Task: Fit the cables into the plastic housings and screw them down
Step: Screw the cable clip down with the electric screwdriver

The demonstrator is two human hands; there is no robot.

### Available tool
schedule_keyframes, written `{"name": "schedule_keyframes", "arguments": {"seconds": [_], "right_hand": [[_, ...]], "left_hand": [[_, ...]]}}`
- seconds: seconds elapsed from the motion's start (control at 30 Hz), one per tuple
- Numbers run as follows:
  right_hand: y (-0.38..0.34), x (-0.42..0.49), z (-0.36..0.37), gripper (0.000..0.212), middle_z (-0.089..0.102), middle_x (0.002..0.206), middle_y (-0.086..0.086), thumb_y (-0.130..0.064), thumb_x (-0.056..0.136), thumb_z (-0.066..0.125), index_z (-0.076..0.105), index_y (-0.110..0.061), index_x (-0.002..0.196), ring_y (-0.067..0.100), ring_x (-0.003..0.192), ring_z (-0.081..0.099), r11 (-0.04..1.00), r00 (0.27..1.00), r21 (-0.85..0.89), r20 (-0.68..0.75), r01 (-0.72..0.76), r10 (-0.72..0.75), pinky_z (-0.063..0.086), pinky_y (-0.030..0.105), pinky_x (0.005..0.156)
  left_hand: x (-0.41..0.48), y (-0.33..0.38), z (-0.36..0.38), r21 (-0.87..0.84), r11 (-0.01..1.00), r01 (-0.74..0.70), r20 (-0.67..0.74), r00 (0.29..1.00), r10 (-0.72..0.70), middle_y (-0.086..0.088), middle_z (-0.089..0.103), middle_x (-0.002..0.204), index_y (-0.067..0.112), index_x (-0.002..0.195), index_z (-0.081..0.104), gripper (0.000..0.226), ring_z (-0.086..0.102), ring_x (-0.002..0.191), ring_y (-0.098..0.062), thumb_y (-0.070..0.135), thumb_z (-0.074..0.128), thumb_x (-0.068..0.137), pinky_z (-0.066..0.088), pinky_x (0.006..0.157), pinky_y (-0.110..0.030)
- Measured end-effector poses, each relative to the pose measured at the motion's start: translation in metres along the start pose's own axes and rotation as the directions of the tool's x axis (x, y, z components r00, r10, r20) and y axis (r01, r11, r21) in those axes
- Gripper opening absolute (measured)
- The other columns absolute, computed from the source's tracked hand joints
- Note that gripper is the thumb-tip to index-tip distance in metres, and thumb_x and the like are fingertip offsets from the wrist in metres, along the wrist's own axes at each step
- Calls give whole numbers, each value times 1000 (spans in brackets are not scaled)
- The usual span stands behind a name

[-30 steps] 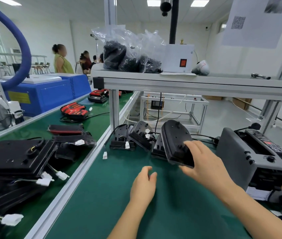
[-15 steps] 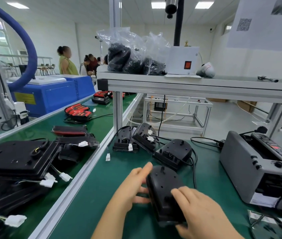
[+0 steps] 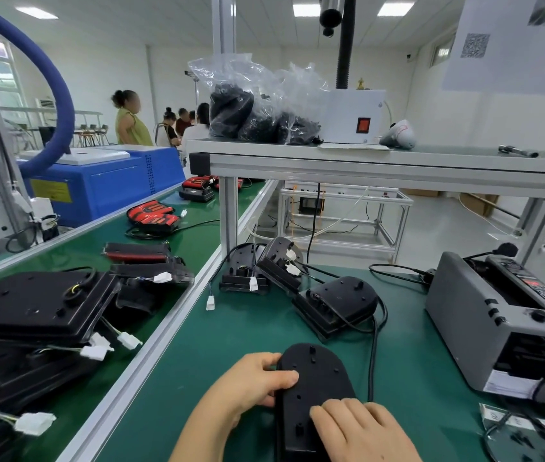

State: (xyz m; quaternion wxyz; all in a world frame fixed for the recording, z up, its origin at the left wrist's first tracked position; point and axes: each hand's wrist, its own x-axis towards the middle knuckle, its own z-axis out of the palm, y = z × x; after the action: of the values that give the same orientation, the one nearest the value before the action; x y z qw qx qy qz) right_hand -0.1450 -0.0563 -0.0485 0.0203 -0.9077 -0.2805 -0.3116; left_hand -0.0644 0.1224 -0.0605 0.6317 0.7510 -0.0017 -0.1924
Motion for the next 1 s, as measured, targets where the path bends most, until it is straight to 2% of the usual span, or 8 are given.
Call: {"name": "schedule_keyframes", "arguments": {"seconds": [0.17, 0.27, 0.33, 0.43, 0.5, 0.73, 0.9, 1.0], "right_hand": [[22, 5, -12, 29, 58, 96, -36, -51, 74, 44, 68, -48, 91, -13, 83, 57, 977, 948, 205, 320, -62, -7, 46, 9, 69], [70, 25, -8, 24, 54, 103, -34, -63, 79, 53, 56, -46, 96, -12, 95, 51, 786, 871, 408, 373, -464, 321, 38, 10, 81], [113, 41, 10, 9, 62, 91, -18, -45, 87, 59, 56, -36, 84, 5, 84, 56, 653, 755, 378, 327, -656, 569, 43, 23, 75], [162, 61, 43, 37, 51, 61, -6, -43, 86, 61, 41, -22, 62, 16, 59, 48, 509, 505, 132, 474, -851, 721, 37, 30, 57], [174, 68, 65, 45, 49, 55, 0, -44, 82, 65, 37, -17, 61, 20, 50, 46, 440, 402, 77, 568, -895, 718, 32, 26, 52], [186, 87, 92, 7, 56, 65, 13, -4, 80, 61, 54, -2, 80, 22, 52, 54, 79, 159, 144, 733, -986, 661, 47, 24, 49], [194, 92, 86, 18, 38, 51, 9, -4, 78, 51, 40, -7, 64, 21, 50, 35, -29, 147, 294, 557, -955, 817, 26, 28, 52], [191, 85, 94, 9, 52, 59, 6, -6, 84, 45, 48, -9, 76, 25, 53, 45, -65, 170, 531, 382, -845, 908, 34, 29, 54]], "left_hand": [[-2, -2, 3, 115, 993, -5, -25, 1000, 8, 7, 73, 98, 26, 108, 70, 23, 66, 80, 1, 21, 64, 86, 47, 66, -11], [-3, -6, 3, 142, 990, -10, -60, 998, 19, 9, 69, 108, 25, 124, 61, 37, 64, 91, -2, 25, 63, 88, 45, 66, -9], [-4, -6, 4, 152, 988, -20, -64, 998, 30, 12, 68, 109, 26, 127, 59, 39, 64, 93, -1, 26, 62, 89, 45, 64, -7], [-4, -8, 4, 157, 987, -20, -66, 997, 31, 12, 67, 113, 28, 132, 55, 45, 64, 95, -2, 30, 64, 88, 46, 68, -8], [-4, -10, 3, 150, 989, -14, -69, 997, 25, 12, 67, 113, 28, 133, 54, 48, 65, 96, -3, 32, 66, 86, 46, 71, -11], [-1, -13, -1, 110, 992, -61, -7, 998, 62, 16, 72, 100, 34, 111, 67, 27, 66, 86, 4, 26, 66, 85, 45, 68, -10], [0, -13, -3, 140, 987, -78, -10, 997, 80, 15, 72, 97, 38, 104, 69, 23, 65, 82, 0, 29, 66, 83, 48, 73, -16], [1, -13, 0, 148, 986, -81, -29, 996, 86, 12, 73, 93, 36, 102, 70, 22, 63, 79, -3, 30, 67, 81, 51, 78, -21]]}}
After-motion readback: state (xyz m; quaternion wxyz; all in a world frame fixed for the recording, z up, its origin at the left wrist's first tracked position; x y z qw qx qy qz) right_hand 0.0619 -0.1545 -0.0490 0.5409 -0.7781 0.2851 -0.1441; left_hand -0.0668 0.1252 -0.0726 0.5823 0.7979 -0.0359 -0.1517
